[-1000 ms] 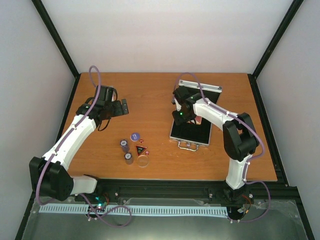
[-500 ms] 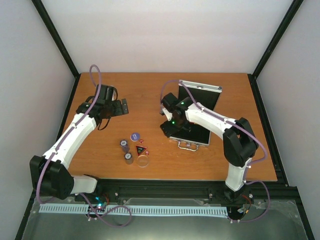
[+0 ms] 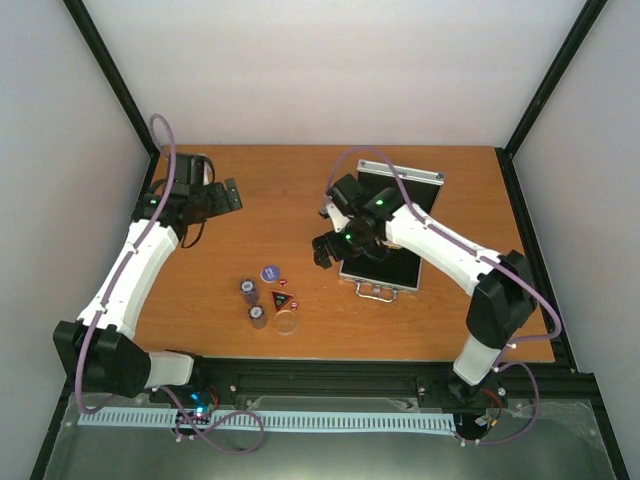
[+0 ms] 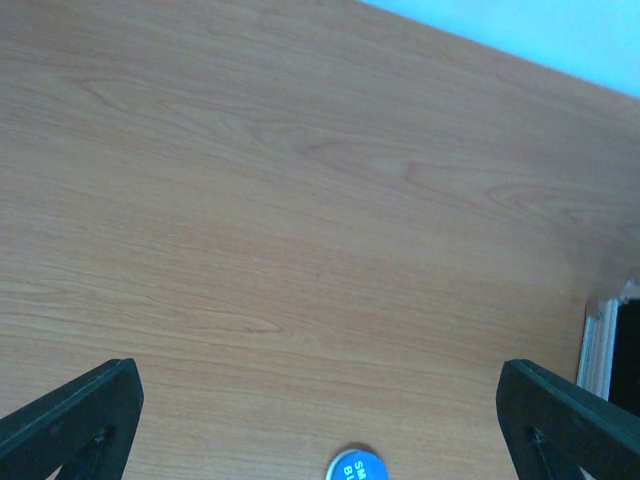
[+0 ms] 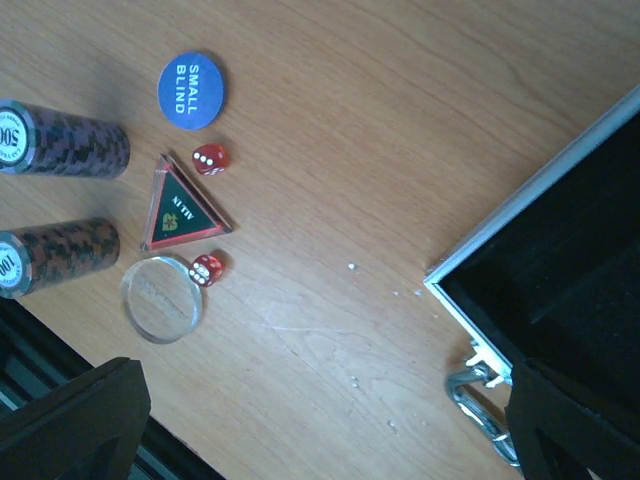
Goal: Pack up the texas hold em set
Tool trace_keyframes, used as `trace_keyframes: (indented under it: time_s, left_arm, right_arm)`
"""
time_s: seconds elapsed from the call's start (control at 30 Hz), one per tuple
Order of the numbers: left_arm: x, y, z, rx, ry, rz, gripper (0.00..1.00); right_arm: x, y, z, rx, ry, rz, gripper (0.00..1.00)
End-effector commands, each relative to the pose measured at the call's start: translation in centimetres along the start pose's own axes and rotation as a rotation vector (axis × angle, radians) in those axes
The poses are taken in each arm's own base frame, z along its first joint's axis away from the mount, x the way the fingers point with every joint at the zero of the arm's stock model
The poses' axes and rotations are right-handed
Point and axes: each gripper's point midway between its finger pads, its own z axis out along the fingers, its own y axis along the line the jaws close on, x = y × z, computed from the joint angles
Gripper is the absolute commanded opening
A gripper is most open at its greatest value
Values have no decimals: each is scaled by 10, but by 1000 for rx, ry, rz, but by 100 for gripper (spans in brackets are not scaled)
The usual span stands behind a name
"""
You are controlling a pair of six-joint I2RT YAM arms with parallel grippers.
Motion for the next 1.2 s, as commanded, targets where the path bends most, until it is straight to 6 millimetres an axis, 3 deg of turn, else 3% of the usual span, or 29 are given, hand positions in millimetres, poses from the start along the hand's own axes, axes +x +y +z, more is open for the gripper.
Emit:
trace_keyframes:
  time_s: [0.0, 0.1, 0.27, 0.53, 0.9, 1.17]
  left_arm:
    - [-27, 2, -25, 32, -61, -47, 100]
    - [-32, 4, -31, 26, -80, -51, 100]
    - [-32, 2, -37, 48, -83, -71, 100]
    - [-30, 0, -45, 70, -86, -89, 100]
    - [-30, 3, -60, 68, -110, -89, 100]
    - [-35, 9, -71, 38, -145, -79, 100]
  right_arm:
    - [3, 26, 16, 30, 50, -37, 99]
    - [0, 39, 33, 8, 61, -19, 92]
    - [-7, 40, 64, 46, 97, -9, 75]
    - [-10, 67, 106, 96, 134, -95, 72]
    - [1, 68, 142, 129, 183, -106, 64]
    - [-8, 67, 158, 160, 174, -101, 57]
